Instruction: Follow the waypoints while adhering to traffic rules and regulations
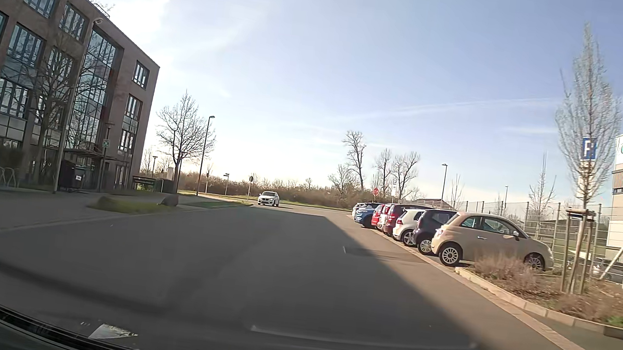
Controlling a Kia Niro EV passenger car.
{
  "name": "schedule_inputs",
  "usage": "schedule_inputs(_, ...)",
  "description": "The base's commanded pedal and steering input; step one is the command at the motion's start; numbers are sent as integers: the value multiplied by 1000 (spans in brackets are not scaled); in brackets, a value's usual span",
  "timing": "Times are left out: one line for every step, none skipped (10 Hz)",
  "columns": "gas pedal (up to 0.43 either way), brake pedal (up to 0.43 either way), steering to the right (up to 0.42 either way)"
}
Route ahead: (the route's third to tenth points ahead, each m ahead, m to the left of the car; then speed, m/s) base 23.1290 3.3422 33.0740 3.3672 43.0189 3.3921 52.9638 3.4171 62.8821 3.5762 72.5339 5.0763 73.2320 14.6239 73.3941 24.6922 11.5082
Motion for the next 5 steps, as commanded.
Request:
schedule_inputs(28,0,-15)
schedule_inputs(0,0,-15)
schedule_inputs(0,0,-15)
schedule_inputs(0,0,-14)
schedule_inputs(0,0,-12)
